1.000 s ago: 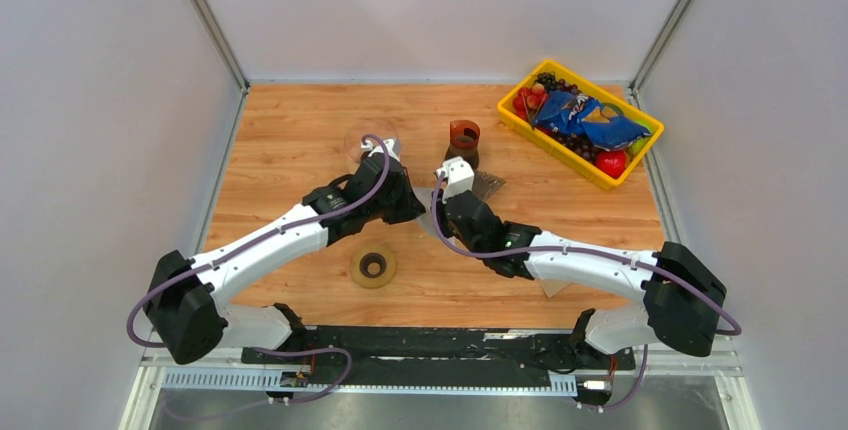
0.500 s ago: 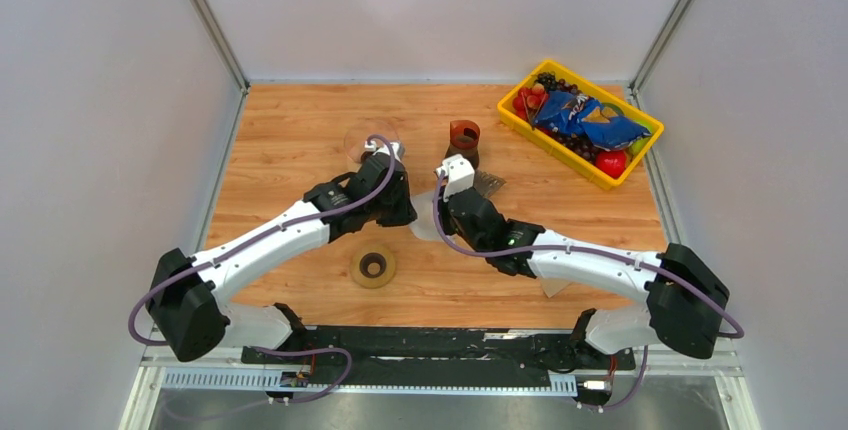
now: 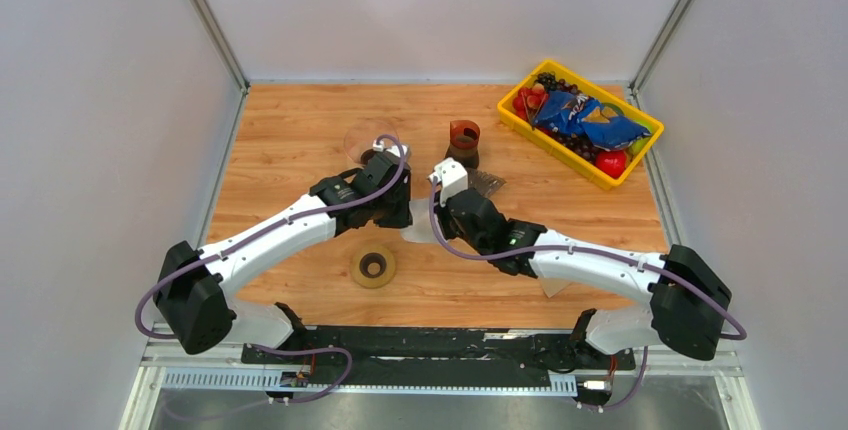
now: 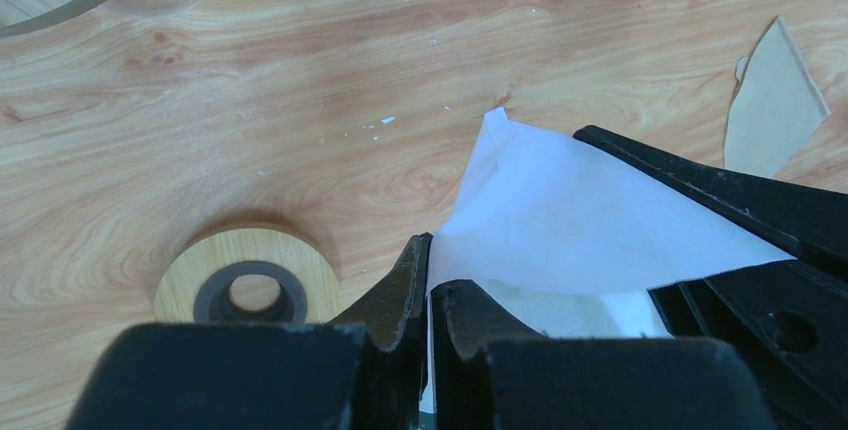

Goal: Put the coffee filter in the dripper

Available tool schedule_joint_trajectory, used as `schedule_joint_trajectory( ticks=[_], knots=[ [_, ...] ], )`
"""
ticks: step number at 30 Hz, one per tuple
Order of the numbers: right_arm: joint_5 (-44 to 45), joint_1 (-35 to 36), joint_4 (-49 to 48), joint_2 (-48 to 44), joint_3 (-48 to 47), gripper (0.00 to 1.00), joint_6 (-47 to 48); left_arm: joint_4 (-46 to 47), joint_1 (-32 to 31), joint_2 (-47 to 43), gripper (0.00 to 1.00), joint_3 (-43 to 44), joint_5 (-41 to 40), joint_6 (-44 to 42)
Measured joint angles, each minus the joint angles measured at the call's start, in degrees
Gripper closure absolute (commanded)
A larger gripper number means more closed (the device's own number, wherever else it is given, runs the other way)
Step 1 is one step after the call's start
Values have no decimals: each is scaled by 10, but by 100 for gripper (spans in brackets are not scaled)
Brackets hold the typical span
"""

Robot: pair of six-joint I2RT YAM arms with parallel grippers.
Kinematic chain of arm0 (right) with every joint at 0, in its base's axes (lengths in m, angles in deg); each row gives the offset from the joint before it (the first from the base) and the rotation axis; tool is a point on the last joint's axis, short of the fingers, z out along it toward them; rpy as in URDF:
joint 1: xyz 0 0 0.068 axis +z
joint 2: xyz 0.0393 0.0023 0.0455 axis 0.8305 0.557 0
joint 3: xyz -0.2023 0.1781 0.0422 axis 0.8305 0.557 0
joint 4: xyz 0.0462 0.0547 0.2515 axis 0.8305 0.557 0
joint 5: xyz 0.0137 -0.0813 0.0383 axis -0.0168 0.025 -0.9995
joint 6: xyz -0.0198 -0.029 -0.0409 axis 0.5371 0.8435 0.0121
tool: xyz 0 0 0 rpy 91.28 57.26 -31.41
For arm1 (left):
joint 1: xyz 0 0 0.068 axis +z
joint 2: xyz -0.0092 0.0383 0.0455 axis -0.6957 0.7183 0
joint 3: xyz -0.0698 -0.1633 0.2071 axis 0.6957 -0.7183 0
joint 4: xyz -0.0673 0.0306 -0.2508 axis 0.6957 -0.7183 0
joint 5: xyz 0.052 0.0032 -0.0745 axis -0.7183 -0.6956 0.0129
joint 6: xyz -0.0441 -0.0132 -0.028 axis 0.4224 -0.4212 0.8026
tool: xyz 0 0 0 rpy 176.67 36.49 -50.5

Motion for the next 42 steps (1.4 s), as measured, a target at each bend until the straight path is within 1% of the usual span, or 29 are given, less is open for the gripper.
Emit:
schedule_joint_trajectory(
  ticks=[5, 8, 9, 17, 19, 21, 25, 28, 33, 35, 37, 38, 39, 40, 41, 42],
  knots=[
    [-6, 0, 7, 0, -11, 100, -6, -1, 0, 0, 81, 0, 10, -8],
    [-7, 0, 13, 0, -19, 100, -14, 0, 0, 0, 70, 0, 21, -11],
    [-7, 0, 17, 0, -22, 100, -17, 0, 0, 0, 65, 0, 23, -14],
    [0, 0, 43, -18, -23, 100, -46, 0, 0, -5, 39, 1, 28, -22],
    [5, 0, 46, -24, -23, 100, -54, 2, 0, -12, 35, 0, 31, -25],
    [11, 0, 52, -28, -23, 100, -64, 7, 0, -24, 34, 0, 35, -25],
    [30, -1, 64, -30, -27, 100, -90, 27, 0, -49, 34, -1, 48, -23],
    [48, -1, 68, -30, -27, 100, -113, 59, 0, -61, 38, -14, 61, -15],
    [81, -1, 73, -30, -27, 99, -155, 77, 0, -63, 41, -36, 62, 5],
    [90, -1, 74, -32, -27, 99, -168, 84, 0, -64, 44, -43, 62, 12],
    [94, -1, 74, -35, -27, 98, -177, 91, 0, -68, 49, -50, 62, 18],
    [95, -1, 75, -35, -28, 97, -181, 94, 0, -72, 54, -55, 62, 19],
    [96, -1, 75, -35, -29, 97, -185, 96, 0, -74, 62, -57, 62, 21],
    [96, -2, 75, -35, -30, 96, -188, 99, 0, -77, 67, -59, 61, 23],
    [96, -2, 75, -35, -31, 95, -191, 99, 0, -78, 73, -59, 59, 26],
    [95, -2, 76, -35, -32, 94, -193, 103, 0, -80, 77, -59, 56, 26]
  ],
)
